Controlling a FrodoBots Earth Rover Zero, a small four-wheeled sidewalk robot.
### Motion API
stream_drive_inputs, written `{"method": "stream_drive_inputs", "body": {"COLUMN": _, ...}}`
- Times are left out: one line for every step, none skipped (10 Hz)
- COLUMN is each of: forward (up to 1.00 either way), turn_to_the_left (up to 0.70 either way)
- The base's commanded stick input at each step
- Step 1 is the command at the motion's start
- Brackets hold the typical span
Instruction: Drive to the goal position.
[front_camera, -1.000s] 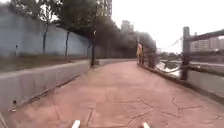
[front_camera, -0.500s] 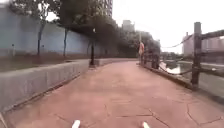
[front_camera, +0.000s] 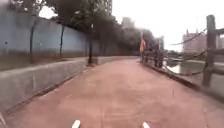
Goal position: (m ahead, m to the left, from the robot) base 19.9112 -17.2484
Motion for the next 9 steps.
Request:
{"method": "stream_drive_inputs", "body": {"forward": 0.7, "turn_to_the_left": 0.0}}
{"method": "stream_drive_inputs", "body": {"forward": 0.7, "turn_to_the_left": 0.0}}
{"method": "stream_drive_inputs", "body": {"forward": 0.7, "turn_to_the_left": 0.0}}
{"method": "stream_drive_inputs", "body": {"forward": 0.7, "turn_to_the_left": 0.0}}
{"method": "stream_drive_inputs", "body": {"forward": 0.7, "turn_to_the_left": 0.0}}
{"method": "stream_drive_inputs", "body": {"forward": 0.7, "turn_to_the_left": 0.0}}
{"method": "stream_drive_inputs", "body": {"forward": 0.7, "turn_to_the_left": 0.0}}
{"method": "stream_drive_inputs", "body": {"forward": 0.7, "turn_to_the_left": 0.0}}
{"method": "stream_drive_inputs", "body": {"forward": 0.7, "turn_to_the_left": 0.0}}
